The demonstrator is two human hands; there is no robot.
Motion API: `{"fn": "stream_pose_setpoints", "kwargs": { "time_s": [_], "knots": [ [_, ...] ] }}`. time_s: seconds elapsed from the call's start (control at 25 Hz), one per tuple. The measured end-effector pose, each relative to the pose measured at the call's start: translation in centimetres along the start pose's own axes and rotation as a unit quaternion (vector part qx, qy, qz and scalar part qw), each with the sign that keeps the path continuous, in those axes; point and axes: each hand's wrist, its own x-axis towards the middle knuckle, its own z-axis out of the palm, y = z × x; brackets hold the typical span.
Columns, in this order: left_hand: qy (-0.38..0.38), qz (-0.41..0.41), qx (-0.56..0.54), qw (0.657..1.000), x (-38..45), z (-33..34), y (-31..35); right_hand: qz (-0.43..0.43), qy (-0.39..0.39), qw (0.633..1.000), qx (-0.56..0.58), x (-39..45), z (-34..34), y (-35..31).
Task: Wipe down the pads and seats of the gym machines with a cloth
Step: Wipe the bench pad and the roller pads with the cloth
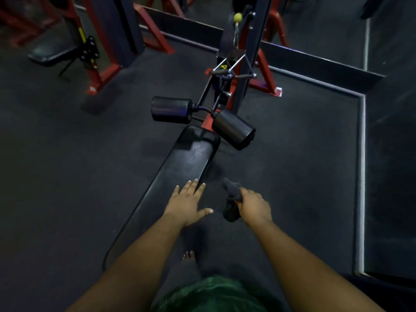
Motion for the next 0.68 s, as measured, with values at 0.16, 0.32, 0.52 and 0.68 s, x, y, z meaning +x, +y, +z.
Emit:
{"fn": "stream_pose_setpoints", "kwargs": {
  "time_s": [0.16, 0.32, 0.52, 0.68],
  "knots": [
    [-0.002, 0.019, 0.016, 1.000, 5.5, -3.7, -1.2, 0.015, 0.040, 0.998, 0.048, 4.4, -2.5, -0.6],
    [-0.003, 0.023, 0.038, 0.999, 12.0, -7.2, -2.0, -0.005, 0.095, 0.993, 0.076, 10.6, -5.4, -0.1],
    [-0.008, -0.005, 0.041, 0.999, 22.2, -10.3, -2.6, -0.031, 0.104, 0.994, 0.023, 22.9, -9.1, 1.0],
    [-0.012, -0.004, 0.045, 0.999, 29.4, -12.0, -2.9, -0.043, 0.142, 0.989, -0.025, 30.9, -10.8, 2.0]
  ]
}}
